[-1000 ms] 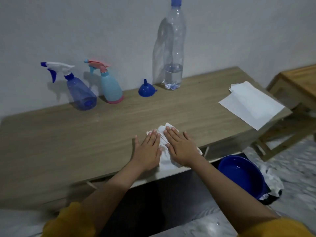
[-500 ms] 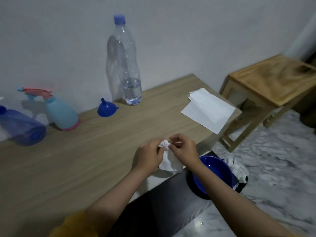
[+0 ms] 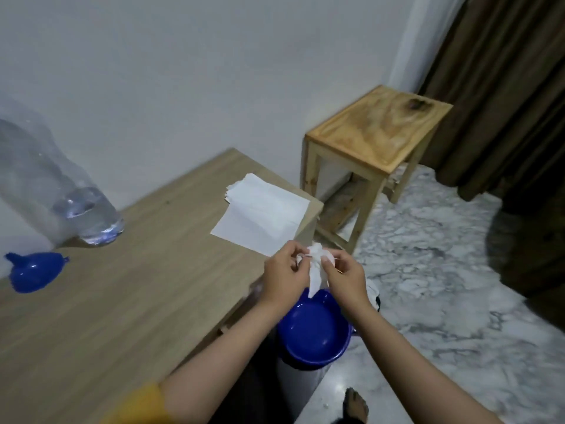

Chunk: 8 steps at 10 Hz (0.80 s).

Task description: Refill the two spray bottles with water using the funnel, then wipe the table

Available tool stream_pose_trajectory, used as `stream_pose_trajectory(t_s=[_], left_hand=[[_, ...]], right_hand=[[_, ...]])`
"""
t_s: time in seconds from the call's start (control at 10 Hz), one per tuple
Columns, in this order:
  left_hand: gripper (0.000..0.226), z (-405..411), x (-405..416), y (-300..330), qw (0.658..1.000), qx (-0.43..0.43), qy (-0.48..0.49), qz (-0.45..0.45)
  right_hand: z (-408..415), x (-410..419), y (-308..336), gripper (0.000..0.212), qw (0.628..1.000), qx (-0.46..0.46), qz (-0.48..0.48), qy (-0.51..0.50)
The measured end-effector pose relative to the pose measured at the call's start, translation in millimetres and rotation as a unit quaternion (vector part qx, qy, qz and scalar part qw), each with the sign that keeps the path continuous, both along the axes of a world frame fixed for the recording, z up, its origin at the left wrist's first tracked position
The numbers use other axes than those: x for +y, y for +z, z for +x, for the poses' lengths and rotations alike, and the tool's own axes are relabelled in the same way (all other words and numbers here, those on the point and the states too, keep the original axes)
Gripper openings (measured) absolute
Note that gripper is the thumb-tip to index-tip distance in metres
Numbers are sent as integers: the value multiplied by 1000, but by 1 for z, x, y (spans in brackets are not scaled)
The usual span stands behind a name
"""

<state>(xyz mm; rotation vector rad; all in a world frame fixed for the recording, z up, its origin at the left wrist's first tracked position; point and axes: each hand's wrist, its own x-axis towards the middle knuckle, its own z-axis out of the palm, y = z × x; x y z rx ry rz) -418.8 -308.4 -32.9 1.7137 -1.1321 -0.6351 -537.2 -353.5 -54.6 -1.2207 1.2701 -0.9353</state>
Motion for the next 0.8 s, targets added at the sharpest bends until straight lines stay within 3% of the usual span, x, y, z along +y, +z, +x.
stream_pose_trajectory(t_s=[0.2,0.4,0.6,0.7,0.8], left_hand=[[14,-102,-106,-47,993,1,-88,82],[25,-177,-189,-105,964,-9,-145,225],[44,-194,-250,-168,910,60,-148,384],[40,-192,-268,-185,896,53,-169,407],[46,-185,-268,-204,895,32,-144,420]], right_hand=[[-107,-103,-40,11,993,-23,106,-54],[-179,-184,-112,24,972,20,224,-62],[-200,-237,-206,45,941,57,331,-39],[-206,-249,-250,59,919,73,388,-2],[-213,-247,-275,30,915,92,393,21]])
